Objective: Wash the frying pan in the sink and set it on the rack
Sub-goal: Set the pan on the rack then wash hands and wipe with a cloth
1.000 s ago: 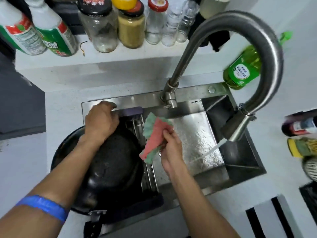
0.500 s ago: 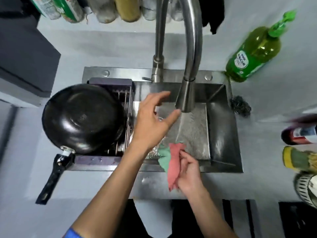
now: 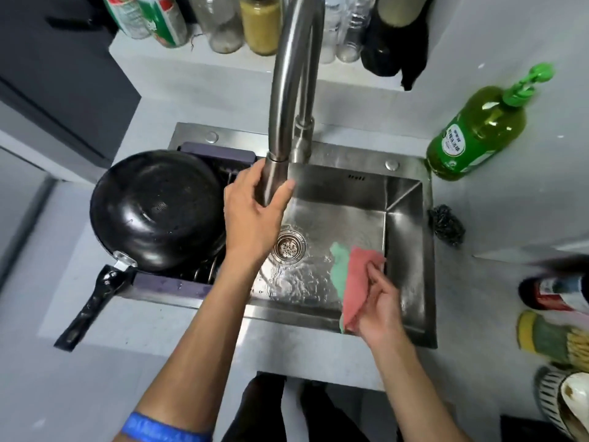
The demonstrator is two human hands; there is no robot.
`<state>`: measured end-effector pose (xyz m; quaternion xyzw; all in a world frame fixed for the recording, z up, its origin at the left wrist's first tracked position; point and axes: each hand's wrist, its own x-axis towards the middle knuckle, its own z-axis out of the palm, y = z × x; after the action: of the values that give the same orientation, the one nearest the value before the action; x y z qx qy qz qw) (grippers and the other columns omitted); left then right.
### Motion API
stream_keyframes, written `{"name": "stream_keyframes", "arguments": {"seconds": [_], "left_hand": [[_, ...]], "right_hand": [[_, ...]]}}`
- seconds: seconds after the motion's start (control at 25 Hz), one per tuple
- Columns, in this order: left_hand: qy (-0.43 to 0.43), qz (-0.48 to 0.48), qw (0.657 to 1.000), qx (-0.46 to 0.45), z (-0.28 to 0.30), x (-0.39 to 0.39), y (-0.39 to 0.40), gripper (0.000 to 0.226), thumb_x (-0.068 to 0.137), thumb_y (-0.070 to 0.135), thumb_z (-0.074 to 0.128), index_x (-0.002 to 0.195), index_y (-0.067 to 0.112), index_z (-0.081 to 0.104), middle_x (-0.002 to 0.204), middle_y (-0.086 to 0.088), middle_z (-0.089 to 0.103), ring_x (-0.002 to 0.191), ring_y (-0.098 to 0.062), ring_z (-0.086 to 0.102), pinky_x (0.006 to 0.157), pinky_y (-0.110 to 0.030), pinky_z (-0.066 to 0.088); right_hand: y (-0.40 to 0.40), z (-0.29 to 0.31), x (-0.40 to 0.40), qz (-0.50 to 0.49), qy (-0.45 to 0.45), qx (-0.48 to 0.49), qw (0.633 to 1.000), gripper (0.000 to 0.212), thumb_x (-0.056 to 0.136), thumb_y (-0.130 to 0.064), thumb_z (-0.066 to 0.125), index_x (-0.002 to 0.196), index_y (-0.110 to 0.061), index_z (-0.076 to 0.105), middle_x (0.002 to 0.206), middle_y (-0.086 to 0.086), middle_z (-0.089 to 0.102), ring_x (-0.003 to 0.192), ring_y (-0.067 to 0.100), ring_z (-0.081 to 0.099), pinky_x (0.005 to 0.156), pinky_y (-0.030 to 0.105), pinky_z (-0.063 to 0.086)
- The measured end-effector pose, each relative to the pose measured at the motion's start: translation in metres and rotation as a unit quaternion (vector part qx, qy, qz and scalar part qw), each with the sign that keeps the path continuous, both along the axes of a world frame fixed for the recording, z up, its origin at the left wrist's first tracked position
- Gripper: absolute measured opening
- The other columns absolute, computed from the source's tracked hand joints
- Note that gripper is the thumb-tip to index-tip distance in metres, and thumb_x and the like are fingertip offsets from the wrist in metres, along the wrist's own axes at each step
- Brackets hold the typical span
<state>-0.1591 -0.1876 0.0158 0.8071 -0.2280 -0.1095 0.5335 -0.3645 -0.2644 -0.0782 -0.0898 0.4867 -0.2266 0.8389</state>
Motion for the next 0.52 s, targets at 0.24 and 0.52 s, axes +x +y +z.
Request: {"name": "stream_keyframes", "arguments": {"seconds": [0.24,0.52], "left_hand": [[0.061,0.153,0.986,-0.019,-0.042,-0.065,0.035,0.025,0.082,0.017,0.068,0.091,0.030,0.049,0.088,0.009,0.050,0.082,-0.014,0.049,0.074,-0.026,0.039],[0.216,0.001,0.973,0.088,-0.122,-0.069,-0.037,0.028,0.083,-0.002,0.058,0.093,0.024,0.061,0.091,0.004,0.063,0.083,-0.012,0.059,0.076,-0.024,0.048]], "right_hand": [[-0.050,0.008,0.079,0.036,-0.014,-0.126,0.991,0.039,0.090,0.005,0.043,0.112,-0.018,0.065,0.091,0.005,0.074,0.076,0.015,0.072,0.065,0.025,0.058],[-0.154,-0.017,0.206,0.229,0.320,-0.553,0.734,0.028,0.104,-0.038,0.045,0.111,-0.025,0.069,0.086,0.002,0.070,0.077,0.019,0.067,0.069,0.038,0.055]]}}
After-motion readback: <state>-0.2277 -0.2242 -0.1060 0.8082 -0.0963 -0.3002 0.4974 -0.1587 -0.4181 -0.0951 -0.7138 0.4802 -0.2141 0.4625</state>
